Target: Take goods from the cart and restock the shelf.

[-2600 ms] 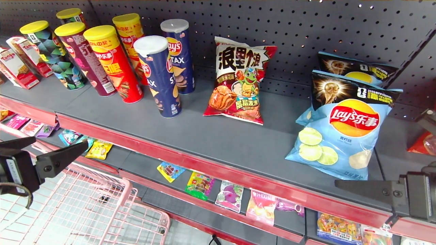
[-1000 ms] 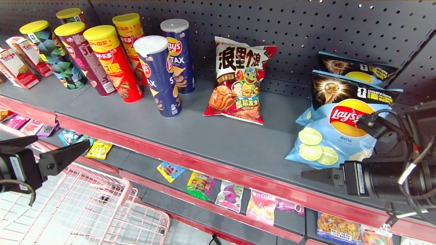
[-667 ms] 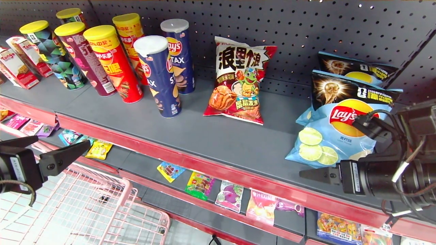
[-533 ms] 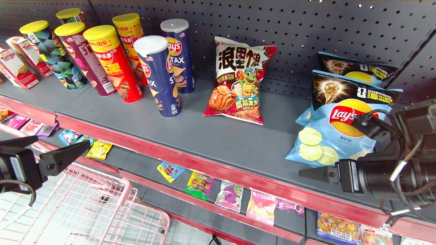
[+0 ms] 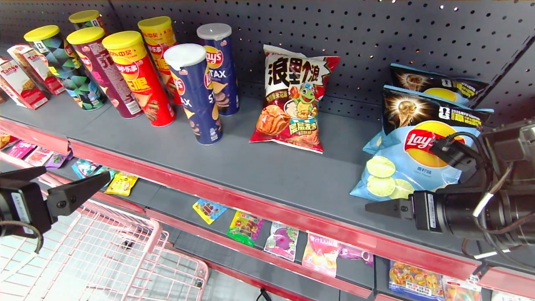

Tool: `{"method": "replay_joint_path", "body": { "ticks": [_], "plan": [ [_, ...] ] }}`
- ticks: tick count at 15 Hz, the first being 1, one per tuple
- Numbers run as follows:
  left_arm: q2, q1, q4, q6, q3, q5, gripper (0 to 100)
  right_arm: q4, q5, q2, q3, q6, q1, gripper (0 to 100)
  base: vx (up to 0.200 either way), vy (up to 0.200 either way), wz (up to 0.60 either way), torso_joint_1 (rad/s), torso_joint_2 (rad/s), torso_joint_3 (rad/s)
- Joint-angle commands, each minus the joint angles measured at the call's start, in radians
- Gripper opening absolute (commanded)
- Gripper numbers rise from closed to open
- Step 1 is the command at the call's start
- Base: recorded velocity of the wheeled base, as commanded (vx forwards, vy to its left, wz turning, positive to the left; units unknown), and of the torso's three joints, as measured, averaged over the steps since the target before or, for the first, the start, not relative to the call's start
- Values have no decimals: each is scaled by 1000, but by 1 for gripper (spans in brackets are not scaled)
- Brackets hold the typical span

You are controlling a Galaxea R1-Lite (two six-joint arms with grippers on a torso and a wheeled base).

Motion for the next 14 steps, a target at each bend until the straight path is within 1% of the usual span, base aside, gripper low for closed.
{"method": "replay_joint_path", "body": {
  "ticks": [1, 8, 14],
  "plan": [
    [-2, 0, 0, 0, 0, 0, 100, -1, 0, 4, -2, 0, 0, 100, 0, 0, 0, 0, 0, 0],
    [-3, 0, 0, 0, 2, 0, 100, -24, 0, 6, -11, -11, -1, 100, 0, 0, 0, 0, 0, 0],
    [-3, 0, 0, 0, 0, 0, 100, -26, 3, 9, -11, -23, -37, 100, 0, 0, 0, 0, 0, 0]
  ]
}}
